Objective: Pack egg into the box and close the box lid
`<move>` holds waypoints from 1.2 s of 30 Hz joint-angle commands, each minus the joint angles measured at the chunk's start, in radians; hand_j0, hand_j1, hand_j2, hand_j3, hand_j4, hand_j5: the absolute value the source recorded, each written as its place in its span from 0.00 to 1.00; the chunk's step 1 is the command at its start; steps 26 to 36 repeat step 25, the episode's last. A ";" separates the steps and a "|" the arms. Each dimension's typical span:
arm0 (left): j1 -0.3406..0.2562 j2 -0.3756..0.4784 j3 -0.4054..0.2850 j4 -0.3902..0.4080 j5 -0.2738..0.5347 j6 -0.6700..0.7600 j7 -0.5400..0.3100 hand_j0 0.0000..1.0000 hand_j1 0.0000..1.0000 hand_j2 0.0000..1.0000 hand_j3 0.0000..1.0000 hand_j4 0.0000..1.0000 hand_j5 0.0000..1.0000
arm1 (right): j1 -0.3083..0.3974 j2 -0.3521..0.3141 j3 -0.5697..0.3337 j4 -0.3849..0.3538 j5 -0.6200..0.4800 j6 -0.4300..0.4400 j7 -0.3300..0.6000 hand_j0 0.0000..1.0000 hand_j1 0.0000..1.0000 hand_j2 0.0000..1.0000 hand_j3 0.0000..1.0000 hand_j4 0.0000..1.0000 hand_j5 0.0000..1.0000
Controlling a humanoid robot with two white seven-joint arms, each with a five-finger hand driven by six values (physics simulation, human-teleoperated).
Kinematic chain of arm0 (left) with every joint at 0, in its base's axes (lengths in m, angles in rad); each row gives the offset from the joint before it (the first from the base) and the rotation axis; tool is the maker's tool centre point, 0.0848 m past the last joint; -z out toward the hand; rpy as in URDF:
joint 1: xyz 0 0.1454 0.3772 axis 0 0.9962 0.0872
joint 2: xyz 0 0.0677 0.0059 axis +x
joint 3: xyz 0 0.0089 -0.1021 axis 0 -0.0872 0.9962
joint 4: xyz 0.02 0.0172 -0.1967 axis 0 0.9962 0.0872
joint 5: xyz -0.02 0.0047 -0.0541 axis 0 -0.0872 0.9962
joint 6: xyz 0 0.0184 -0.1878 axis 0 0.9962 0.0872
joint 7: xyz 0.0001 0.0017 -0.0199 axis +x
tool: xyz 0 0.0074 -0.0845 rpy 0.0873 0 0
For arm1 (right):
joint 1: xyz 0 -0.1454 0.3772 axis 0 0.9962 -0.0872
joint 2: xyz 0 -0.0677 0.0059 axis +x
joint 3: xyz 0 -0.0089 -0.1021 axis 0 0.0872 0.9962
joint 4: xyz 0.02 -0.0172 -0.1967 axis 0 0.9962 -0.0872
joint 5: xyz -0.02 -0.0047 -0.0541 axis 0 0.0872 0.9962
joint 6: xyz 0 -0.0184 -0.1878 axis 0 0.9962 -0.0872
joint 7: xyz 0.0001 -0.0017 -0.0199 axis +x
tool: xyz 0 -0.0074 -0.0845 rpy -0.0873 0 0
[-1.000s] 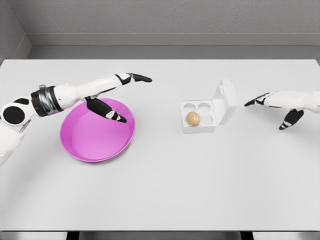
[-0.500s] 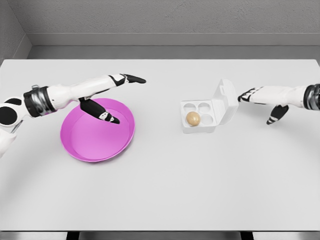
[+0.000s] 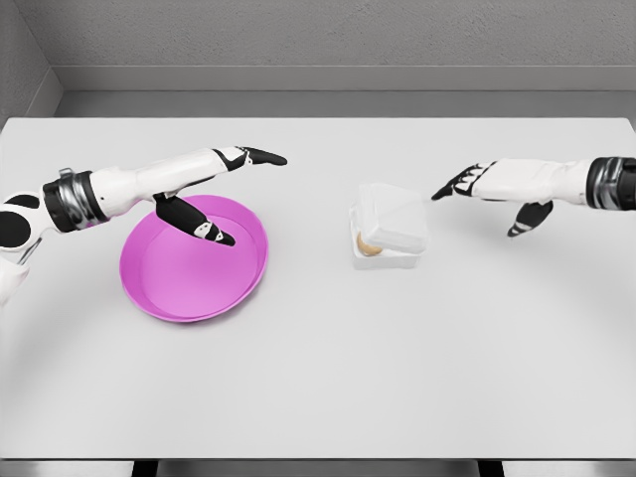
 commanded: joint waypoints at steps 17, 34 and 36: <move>0.000 0.003 0.000 0.006 0.006 0.003 0.000 1.00 1.00 1.00 1.00 1.00 1.00 | -0.028 -0.045 -0.077 0.062 -0.006 0.002 0.000 1.00 1.00 1.00 1.00 1.00 1.00; 0.006 0.009 0.000 0.014 -0.001 0.003 0.000 1.00 1.00 1.00 1.00 1.00 1.00 | 0.025 -0.062 -0.110 0.083 -0.009 0.002 0.000 1.00 1.00 1.00 1.00 1.00 1.00; 0.006 0.009 0.000 0.014 -0.001 0.003 0.000 1.00 1.00 1.00 1.00 1.00 1.00 | 0.025 -0.062 -0.110 0.083 -0.009 0.002 0.000 1.00 1.00 1.00 1.00 1.00 1.00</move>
